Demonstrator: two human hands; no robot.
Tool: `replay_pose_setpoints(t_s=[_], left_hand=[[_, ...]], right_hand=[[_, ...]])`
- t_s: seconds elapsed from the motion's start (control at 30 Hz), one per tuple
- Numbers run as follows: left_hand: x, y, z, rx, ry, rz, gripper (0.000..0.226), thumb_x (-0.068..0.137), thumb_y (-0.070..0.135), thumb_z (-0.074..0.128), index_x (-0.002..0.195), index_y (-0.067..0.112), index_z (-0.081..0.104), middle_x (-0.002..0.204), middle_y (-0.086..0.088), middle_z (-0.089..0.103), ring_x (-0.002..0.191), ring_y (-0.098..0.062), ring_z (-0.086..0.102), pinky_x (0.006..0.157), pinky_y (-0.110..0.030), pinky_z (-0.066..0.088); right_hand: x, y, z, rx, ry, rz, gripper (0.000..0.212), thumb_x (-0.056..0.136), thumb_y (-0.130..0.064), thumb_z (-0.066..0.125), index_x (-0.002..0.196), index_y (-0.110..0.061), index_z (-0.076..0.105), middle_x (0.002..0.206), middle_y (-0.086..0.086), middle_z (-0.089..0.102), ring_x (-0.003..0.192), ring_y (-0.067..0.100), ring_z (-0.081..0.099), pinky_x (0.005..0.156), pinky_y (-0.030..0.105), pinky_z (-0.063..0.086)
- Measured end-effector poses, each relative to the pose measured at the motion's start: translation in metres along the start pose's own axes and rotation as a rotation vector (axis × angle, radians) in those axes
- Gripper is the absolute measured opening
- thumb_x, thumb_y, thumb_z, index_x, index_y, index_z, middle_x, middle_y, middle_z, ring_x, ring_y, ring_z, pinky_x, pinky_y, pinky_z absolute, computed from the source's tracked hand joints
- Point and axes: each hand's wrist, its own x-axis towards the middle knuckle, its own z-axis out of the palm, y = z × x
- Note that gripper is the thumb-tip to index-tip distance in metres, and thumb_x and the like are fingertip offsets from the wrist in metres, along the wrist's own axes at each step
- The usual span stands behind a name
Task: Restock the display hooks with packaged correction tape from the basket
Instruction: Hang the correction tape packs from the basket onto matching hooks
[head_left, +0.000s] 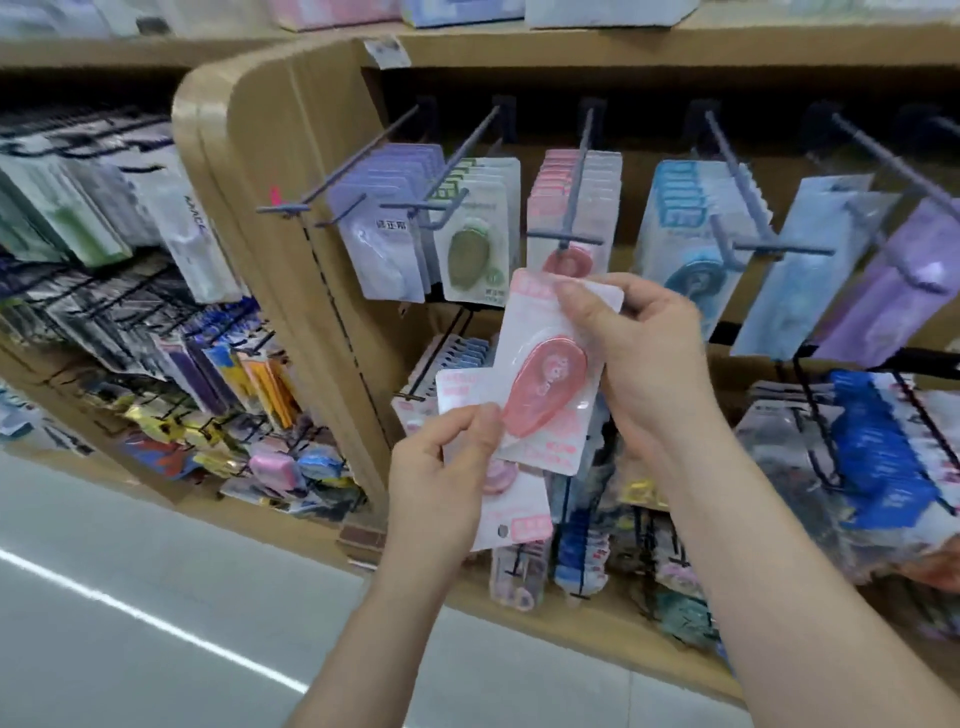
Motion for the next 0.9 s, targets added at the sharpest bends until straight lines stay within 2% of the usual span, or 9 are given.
replay_pose_setpoints(t_s=[0.1, 0.2, 0.3, 0.43, 0.53, 0.67, 0.73, 0.83, 0.9], left_hand=[[0.016, 0.001, -0.004, -0.006, -0.033, 0.032, 0.019, 0.091, 0.033, 0.062, 0.079, 0.025, 0.073, 0.066, 0.022, 0.065, 0.063, 0.008, 0.053, 0.059, -0.008, 0.041], [0.025, 0.004, -0.006, -0.015, -0.082, 0.030, 0.023, 0.085, 0.044, 0.060, 0.080, 0.027, 0.074, 0.070, 0.020, 0.066, 0.068, 0.006, 0.055, 0.064, -0.013, 0.043], [0.034, 0.004, -0.006, -0.030, -0.102, 0.036, 0.024, 0.081, 0.047, 0.060, 0.078, 0.027, 0.073, 0.071, 0.020, 0.067, 0.068, 0.006, 0.056, 0.061, -0.011, 0.044], [0.038, 0.001, -0.005, 0.038, -0.139, 0.098, 0.025, 0.084, 0.048, 0.060, 0.084, 0.029, 0.075, 0.081, 0.015, 0.072, 0.080, -0.001, 0.062, 0.076, -0.026, 0.048], [0.041, 0.004, -0.002, 0.032, -0.146, 0.079, 0.020, 0.083, 0.046, 0.059, 0.080, 0.032, 0.073, 0.075, 0.021, 0.070, 0.074, 0.006, 0.060, 0.073, -0.021, 0.044], [0.045, 0.002, 0.000, 0.002, -0.124, 0.061, 0.020, 0.083, 0.045, 0.059, 0.077, 0.033, 0.073, 0.075, 0.018, 0.071, 0.075, 0.003, 0.062, 0.072, -0.024, 0.047], [0.044, 0.000, 0.002, -0.034, -0.110, 0.040, 0.024, 0.084, 0.046, 0.059, 0.078, 0.030, 0.075, 0.076, 0.014, 0.071, 0.076, -0.001, 0.062, 0.071, -0.027, 0.048], [0.043, 0.000, 0.004, -0.036, -0.105, 0.042, 0.024, 0.086, 0.045, 0.059, 0.078, 0.030, 0.075, 0.076, 0.012, 0.071, 0.075, -0.002, 0.062, 0.071, -0.028, 0.049], [0.043, 0.002, 0.005, -0.001, -0.106, 0.073, 0.022, 0.086, 0.045, 0.058, 0.080, 0.032, 0.075, 0.079, 0.012, 0.073, 0.079, -0.002, 0.064, 0.075, -0.031, 0.052]], right_hand=[[0.006, -0.001, 0.016, -0.016, 0.086, -0.051, 0.003, 0.086, -0.014, 0.075, 0.084, -0.014, 0.073, 0.084, 0.008, 0.073, 0.078, 0.021, 0.067, 0.071, 0.039, 0.055], [0.010, -0.002, 0.023, -0.016, 0.137, -0.088, 0.004, 0.086, -0.015, 0.076, 0.083, -0.014, 0.073, 0.081, 0.005, 0.075, 0.077, 0.020, 0.070, 0.071, 0.038, 0.058], [0.010, 0.001, 0.024, -0.031, 0.181, -0.144, 0.004, 0.087, -0.014, 0.075, 0.085, -0.012, 0.072, 0.080, 0.004, 0.074, 0.076, 0.017, 0.068, 0.069, 0.035, 0.056], [0.010, -0.001, 0.022, -0.091, 0.241, -0.201, 0.014, 0.089, -0.013, 0.072, 0.077, -0.020, 0.069, 0.074, -0.002, 0.072, 0.073, 0.015, 0.067, 0.068, 0.037, 0.056], [0.012, -0.006, 0.021, -0.049, 0.168, -0.089, 0.013, 0.092, -0.011, 0.066, 0.083, -0.019, 0.070, 0.079, -0.003, 0.074, 0.076, 0.013, 0.070, 0.072, 0.035, 0.059], [0.012, -0.007, 0.016, 0.115, 0.001, 0.112, 0.014, 0.099, -0.019, 0.055, 0.098, -0.016, 0.069, 0.093, 0.002, 0.076, 0.086, 0.017, 0.072, 0.082, 0.038, 0.059], [0.007, -0.004, 0.011, 0.099, -0.018, 0.069, 0.016, 0.099, -0.021, 0.054, 0.099, -0.018, 0.070, 0.095, 0.000, 0.076, 0.089, 0.016, 0.071, 0.083, 0.038, 0.059], [0.005, -0.003, 0.009, 0.023, 0.052, -0.048, 0.015, 0.098, -0.016, 0.058, 0.096, -0.018, 0.072, 0.089, -0.003, 0.077, 0.084, 0.012, 0.072, 0.072, 0.029, 0.058], [0.007, -0.003, 0.011, 0.024, 0.084, -0.079, 0.014, 0.097, -0.014, 0.059, 0.098, -0.015, 0.073, 0.089, -0.001, 0.077, 0.083, 0.013, 0.072, 0.071, 0.028, 0.058]])
